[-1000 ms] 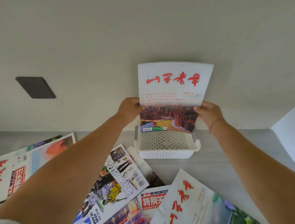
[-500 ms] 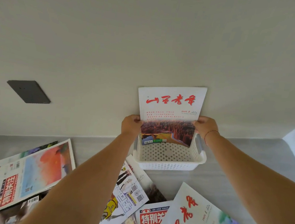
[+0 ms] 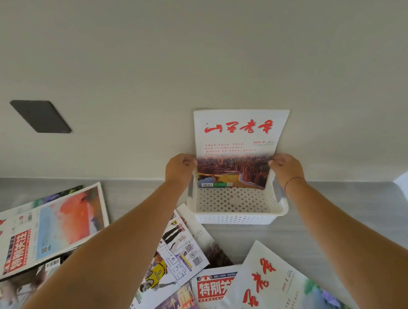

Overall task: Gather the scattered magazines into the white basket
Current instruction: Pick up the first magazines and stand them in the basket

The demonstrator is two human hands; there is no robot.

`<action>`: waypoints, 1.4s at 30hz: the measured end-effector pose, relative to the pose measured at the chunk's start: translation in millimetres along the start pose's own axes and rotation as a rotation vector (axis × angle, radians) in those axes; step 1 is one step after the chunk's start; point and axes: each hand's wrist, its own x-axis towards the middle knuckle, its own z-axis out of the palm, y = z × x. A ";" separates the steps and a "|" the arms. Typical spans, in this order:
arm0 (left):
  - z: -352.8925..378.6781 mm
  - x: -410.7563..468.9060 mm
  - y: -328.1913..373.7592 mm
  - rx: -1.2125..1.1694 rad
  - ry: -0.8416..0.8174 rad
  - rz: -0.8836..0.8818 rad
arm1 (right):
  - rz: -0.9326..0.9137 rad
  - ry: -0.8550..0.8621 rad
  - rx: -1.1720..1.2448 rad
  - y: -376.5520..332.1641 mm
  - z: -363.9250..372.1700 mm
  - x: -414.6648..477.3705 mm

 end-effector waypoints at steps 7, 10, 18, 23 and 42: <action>-52.6 -47.9 -59.4 0.042 0.045 -0.033 | -0.020 0.303 0.136 14.6 17.3 -76.4; -81.6 -72.8 -101.1 0.069 0.083 -0.127 | -0.023 0.259 0.141 28.7 38.2 -129.7; -135.9 -166.7 -196.8 0.121 0.289 -0.371 | 0.024 -0.292 0.015 52.4 111.1 -217.4; -145.9 -215.4 -229.5 0.135 0.362 -0.509 | 0.016 -0.436 -0.185 44.7 137.5 -221.3; -153.2 -220.5 -221.5 -0.095 0.237 -0.506 | 0.349 -0.634 0.178 42.6 126.3 -228.6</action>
